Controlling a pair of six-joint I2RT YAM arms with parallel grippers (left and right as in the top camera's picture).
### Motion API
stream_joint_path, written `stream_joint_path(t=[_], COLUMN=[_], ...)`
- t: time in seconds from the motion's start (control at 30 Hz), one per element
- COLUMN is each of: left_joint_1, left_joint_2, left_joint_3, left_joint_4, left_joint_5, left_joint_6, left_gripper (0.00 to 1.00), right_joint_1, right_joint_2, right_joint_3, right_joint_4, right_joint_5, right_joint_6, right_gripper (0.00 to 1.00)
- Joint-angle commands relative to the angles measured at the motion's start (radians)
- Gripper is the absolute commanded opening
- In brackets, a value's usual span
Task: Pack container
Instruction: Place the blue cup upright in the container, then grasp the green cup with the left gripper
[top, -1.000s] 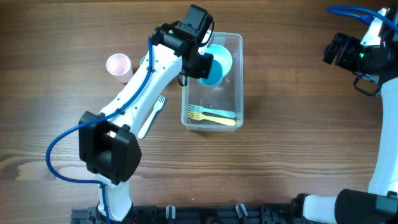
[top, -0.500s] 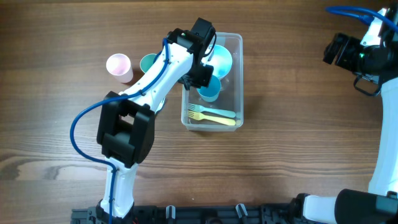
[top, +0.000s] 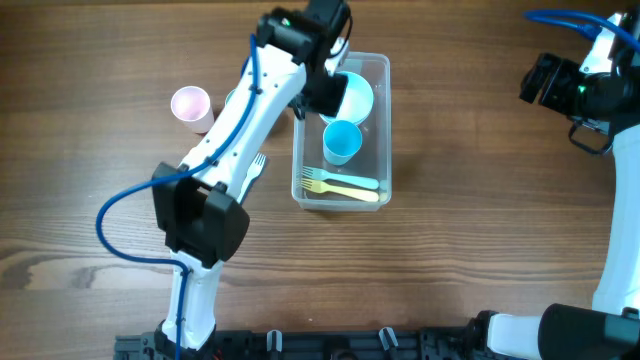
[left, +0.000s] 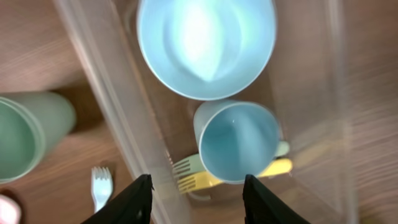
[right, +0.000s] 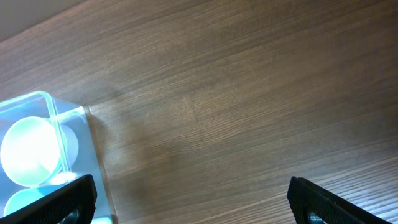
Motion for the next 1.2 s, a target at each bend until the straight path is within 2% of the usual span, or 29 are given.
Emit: stream_joint_path(t=[0.0, 0.07, 0.1, 0.13, 0.2, 0.23, 0.33, 0.43, 0.53, 0.63, 0.73, 0.87, 0.93, 1.07, 1.17], left_joint_1=[0.045, 0.131, 0.177, 0.243, 0.328, 0.343, 0.338, 0.342, 0.366, 0.369, 0.369, 0.369, 0.369, 0.371, 0.374], left_joint_2=[-0.018, -0.023, -0.015, -0.007, 0.006, 0.014, 0.046, 0.099, 0.159, 0.185, 0.188, 0.23, 0.234, 0.234, 0.235], left_joint_3=[0.131, 0.131, 0.127, 0.118, 0.098, 0.098, 0.098, 0.098, 0.098, 0.098, 0.098, 0.09, 0.086, 0.067, 0.034], left_joint_4=[-0.074, -0.095, -0.1, -0.102, -0.09, -0.087, -0.082, -0.075, -0.068, -0.068, -0.064, -0.079, -0.078, -0.086, -0.069], left_joint_5=[-0.103, -0.109, -0.086, -0.007, 0.107, 0.118, 0.114, 0.031, 0.026, -0.01, -0.019, -0.031, -0.037, -0.056, -0.06], left_joint_6=[-0.063, -0.101, -0.121, -0.122, -0.114, -0.097, -0.01, -0.084, -0.21, -0.277, -0.277, -0.285, -0.285, -0.304, -0.303], left_gripper=[0.53, 0.64, 0.64, 0.59, 0.55, 0.55, 0.58, 0.58, 0.49, 0.5, 0.55, 0.54, 0.48, 0.53, 0.53], right_joint_1=[-0.001, -0.001, -0.001, -0.001, -0.001, -0.001, -0.001, -0.001, -0.001, -0.001, -0.001, -0.001, -0.001, -0.001, -0.001], right_joint_2=[0.012, 0.012, 0.012, 0.012, 0.012, 0.012, 0.012, 0.012, 0.012, 0.012, 0.012, 0.012, 0.012, 0.012, 0.012], right_joint_3=[-0.005, -0.005, -0.005, -0.005, -0.005, -0.005, -0.005, -0.005, -0.005, -0.005, -0.005, -0.005, -0.005, -0.005, -0.005], right_joint_4=[0.002, 0.002, 0.003, 0.003, 0.002, 0.002, 0.003, 0.002, 0.003, 0.002, 0.003, 0.003, 0.002, 0.003, 0.003], right_joint_5=[-0.008, -0.008, -0.008, -0.008, -0.008, -0.008, -0.008, -0.008, -0.008, -0.008, -0.008, -0.008, -0.008, -0.008, -0.008], right_joint_6=[0.018, 0.018, 0.018, 0.018, 0.017, 0.018, 0.018, 0.017, 0.018, 0.017, 0.018, 0.018, 0.018, 0.018, 0.017], right_gripper=[1.0, 1.0, 1.0, 1.0, 1.0, 1.0, 1.0, 1.0, 1.0, 1.0, 1.0, 1.0, 1.0, 1.0, 1.0])
